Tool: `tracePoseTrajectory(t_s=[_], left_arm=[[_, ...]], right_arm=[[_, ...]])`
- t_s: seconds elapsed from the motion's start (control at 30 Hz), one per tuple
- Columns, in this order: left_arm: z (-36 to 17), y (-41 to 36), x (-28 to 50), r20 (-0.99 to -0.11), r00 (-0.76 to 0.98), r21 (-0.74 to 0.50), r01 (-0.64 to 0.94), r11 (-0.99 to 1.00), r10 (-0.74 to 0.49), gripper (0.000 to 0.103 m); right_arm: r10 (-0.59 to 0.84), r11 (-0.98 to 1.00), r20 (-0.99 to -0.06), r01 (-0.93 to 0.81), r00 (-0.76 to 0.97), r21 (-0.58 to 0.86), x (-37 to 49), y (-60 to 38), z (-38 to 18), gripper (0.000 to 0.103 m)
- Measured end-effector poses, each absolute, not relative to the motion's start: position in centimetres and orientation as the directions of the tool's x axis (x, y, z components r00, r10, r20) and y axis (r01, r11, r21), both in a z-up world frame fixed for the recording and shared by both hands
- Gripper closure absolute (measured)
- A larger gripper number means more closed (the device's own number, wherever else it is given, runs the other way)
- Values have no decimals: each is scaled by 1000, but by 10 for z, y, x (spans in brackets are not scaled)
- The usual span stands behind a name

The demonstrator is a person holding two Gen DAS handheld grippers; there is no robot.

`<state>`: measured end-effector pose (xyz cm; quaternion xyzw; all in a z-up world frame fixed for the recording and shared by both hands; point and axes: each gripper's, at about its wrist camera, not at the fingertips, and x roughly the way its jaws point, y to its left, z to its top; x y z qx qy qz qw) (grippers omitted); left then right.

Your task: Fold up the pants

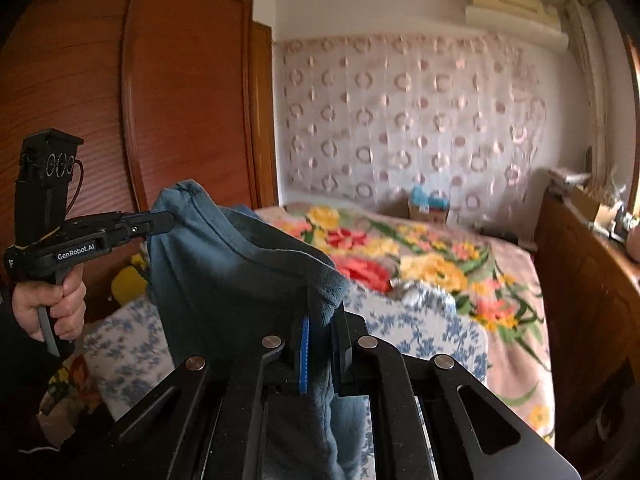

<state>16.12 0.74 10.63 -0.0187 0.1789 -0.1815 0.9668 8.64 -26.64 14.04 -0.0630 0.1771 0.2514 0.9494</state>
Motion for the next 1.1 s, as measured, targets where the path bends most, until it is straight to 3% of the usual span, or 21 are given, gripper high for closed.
tracePoseTrajectory(t_s=[0.23, 0.43, 0.77, 1.1], left_arm=[[125, 30, 130, -280, 899, -79, 328, 941, -337, 96], [118, 46, 134, -284, 906, -81, 305, 949, -315, 96], [42, 44, 227, -448, 859, -80, 239, 968, -249, 96], [-11, 28, 309, -539, 812, -85, 213, 973, -225, 96]], right_arm=[[488, 845, -323, -531, 811, -56, 44, -265, 143, 95], [523, 821, -333, -569, 784, -51, 55, -268, 126, 95], [500, 829, -468, -559, 729, 15, 153, -270, 77, 95], [465, 843, -583, -535, 666, 62, 272, -276, 36, 95]])
